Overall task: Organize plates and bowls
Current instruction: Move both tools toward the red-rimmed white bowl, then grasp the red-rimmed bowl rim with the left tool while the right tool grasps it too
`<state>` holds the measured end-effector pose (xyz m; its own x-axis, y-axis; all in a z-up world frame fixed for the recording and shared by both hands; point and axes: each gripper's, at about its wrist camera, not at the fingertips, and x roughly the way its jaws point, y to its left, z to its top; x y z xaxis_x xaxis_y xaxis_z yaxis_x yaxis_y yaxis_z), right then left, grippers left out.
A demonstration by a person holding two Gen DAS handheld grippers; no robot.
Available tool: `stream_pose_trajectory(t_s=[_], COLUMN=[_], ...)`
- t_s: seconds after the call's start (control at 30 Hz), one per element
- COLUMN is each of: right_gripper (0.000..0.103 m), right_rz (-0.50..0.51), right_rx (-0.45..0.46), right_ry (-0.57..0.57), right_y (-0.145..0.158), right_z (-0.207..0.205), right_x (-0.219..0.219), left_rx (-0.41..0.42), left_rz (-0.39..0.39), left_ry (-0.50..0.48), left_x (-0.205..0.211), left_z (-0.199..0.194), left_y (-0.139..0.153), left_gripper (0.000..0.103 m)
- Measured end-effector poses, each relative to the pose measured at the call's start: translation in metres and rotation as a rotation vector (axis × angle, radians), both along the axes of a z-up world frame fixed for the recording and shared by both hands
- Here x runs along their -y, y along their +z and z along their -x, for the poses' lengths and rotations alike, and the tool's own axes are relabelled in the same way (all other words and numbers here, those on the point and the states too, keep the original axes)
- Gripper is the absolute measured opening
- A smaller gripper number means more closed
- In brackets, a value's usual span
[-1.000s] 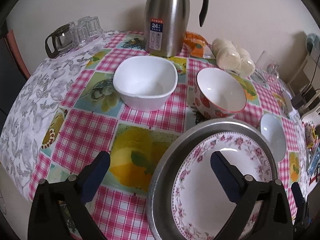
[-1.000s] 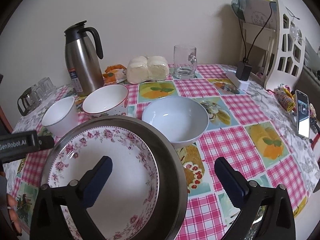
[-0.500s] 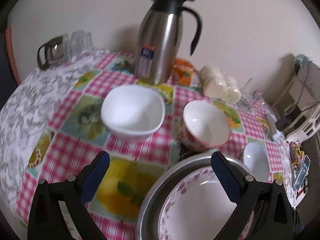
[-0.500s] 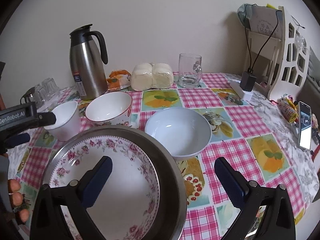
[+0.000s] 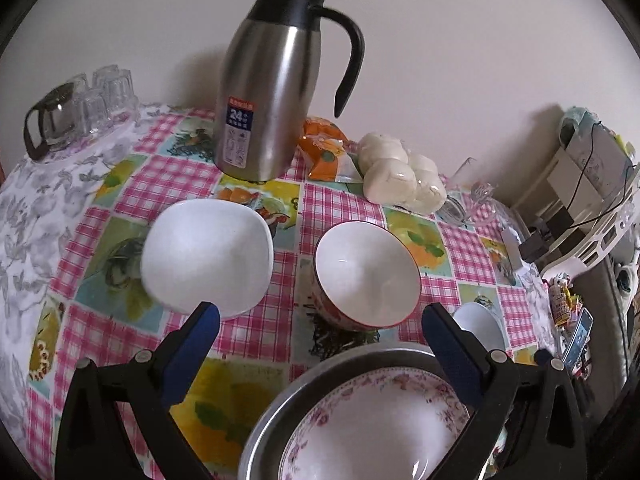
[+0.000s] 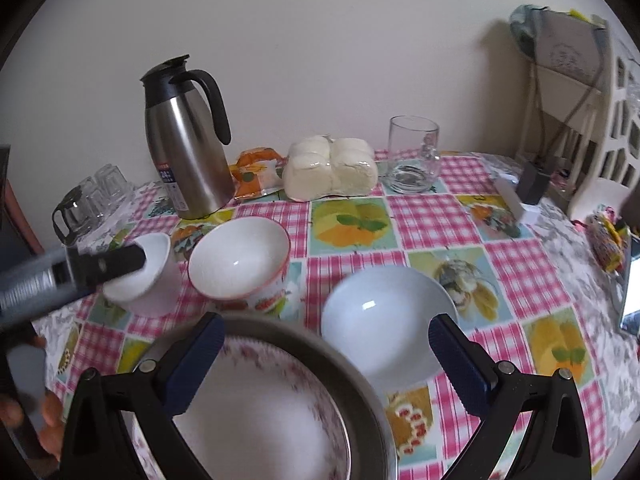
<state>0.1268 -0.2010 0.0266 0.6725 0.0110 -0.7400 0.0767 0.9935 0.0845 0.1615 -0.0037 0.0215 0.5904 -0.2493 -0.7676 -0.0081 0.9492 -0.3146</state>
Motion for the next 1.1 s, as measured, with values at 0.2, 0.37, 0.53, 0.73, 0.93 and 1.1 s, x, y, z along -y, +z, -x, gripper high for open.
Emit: stream_pose_trajectory(t_s=[0.2, 0.37, 0.53, 0.73, 0.93, 1.1], right_gripper=[0.097, 0.085, 0.084, 0.075, 0.057, 0.035], right_rz=[-0.084, -0.119, -0.108, -0.094, -0.084, -0.102], right_rx=[-0.069, -0.139, -0.207, -0.26, -0.305, -0.337], right_ry=[-0.024, -0.009, -0.002, 0.008, 0.009, 0.025], right_y=[0.007, -0.008, -0.03, -0.045, -0.06, -0.073], right_z=[-0.048, -0.076, -0.097, -0.116, -0.129, -0.136], right_x=[0.014, 0.012, 0.005, -0.004, -0.012, -0.017], left_rx=[-0.055, -0.067, -0.085, -0.102, -0.128, -0.145], left_rz=[0.062, 0.101, 0.139, 0.131, 0.091, 0.07], left_ry=[-0.016, -0.018, -0.015, -0.028, -0.067, -0.077], left_x=[0.003, 0.004, 0.003, 0.009, 0.022, 0.023], left_z=[-0.022, -0.034, -0.045, -0.056, -0.064, -0.068], left_y=[-0.02, -0.035, -0.045, -0.054, -0.063, -0.068], left_gripper=[0.083, 0.077, 0.077, 0.065, 0.046, 0.037])
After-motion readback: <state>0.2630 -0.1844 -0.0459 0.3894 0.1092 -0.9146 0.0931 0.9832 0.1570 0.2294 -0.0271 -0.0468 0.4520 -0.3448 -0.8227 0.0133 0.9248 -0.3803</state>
